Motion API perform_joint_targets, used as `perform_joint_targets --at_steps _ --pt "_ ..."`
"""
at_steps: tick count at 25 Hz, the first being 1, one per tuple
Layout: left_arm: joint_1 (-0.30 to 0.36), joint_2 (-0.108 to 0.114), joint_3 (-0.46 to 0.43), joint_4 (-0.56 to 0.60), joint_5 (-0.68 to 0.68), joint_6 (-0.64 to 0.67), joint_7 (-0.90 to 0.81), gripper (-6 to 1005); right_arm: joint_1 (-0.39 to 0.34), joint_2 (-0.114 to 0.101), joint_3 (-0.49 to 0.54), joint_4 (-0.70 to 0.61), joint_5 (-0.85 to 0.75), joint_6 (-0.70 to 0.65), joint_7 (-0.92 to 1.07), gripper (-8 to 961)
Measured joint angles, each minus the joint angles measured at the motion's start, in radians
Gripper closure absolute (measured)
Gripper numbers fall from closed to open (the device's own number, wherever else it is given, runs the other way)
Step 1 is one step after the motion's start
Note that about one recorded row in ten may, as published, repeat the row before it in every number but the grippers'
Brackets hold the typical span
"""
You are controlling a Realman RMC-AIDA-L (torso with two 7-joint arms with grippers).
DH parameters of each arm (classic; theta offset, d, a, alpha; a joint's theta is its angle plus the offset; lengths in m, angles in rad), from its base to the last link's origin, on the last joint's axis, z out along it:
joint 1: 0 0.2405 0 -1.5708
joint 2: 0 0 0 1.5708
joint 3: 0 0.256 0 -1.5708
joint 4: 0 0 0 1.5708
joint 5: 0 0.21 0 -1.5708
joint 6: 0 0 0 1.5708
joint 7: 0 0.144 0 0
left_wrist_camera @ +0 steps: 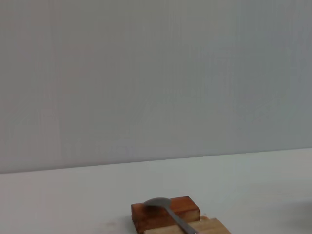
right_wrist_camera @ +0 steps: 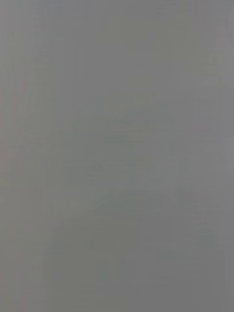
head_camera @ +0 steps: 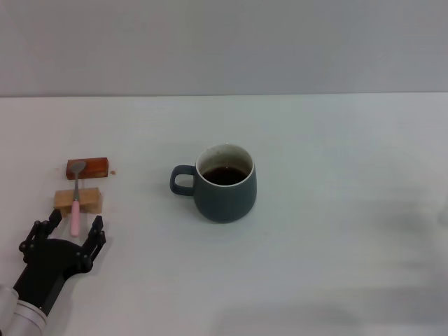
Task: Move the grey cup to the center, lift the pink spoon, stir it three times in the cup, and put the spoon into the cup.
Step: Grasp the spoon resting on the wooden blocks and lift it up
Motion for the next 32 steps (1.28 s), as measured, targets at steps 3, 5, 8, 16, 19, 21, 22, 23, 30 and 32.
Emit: perform_joint_targets --at_steps 3,5,8,16,19,21,22,23,30,32 --pt "0.0 0.001 0.003 0.0 0.0 0.002 -0.001 262 0.0 0.0 0.0 0.0 0.0 0.0 0.0 955" --pt "0.0 0.001 0.004 0.0 0.0 0.002 -0.002 277 0.0 0.0 -0.001 0.0 0.0 0.0 0.0 955" --pt "0.0 0.001 0.003 0.0 -0.001 0.002 -0.004 300 -0.003 0.0 -0.002 0.0 0.0 0.0 0.0 955" --pt "0.0 0.0 0.0 0.0 -0.001 0.004 -0.01 419 -0.007 0.0 -0.001 0.0 0.0 0.0 0.0 954" --pt "0.0 0.0 0.0 -0.005 -0.001 0.005 -0.008 424 -0.008 0.0 -0.001 0.0 0.0 0.0 0.0 954" --pt "-0.001 0.0 0.0 -0.009 -0.001 0.004 -0.005 427 -0.008 0.0 -0.001 0.0 0.0 0.0 0.0 954" --pt "-0.001 0.0 0.0 -0.009 -0.001 0.004 -0.004 429 -0.008 0.0 -0.001 0.0 0.0 0.0 0.0 954" --pt "-0.001 0.0 0.0 -0.009 -0.001 0.003 -0.003 440 -0.008 0.0 -0.001 0.0 0.0 0.0 0.0 954" --pt "-0.002 0.001 0.0 -0.008 -0.001 0.0 -0.003 501 -0.01 0.0 -0.001 0.0 0.0 -0.009 0.0 954" --pt "-0.002 0.001 0.0 -0.008 -0.001 0.0 -0.003 509 -0.012 0.0 -0.002 0.0 0.0 -0.01 0.0 954"
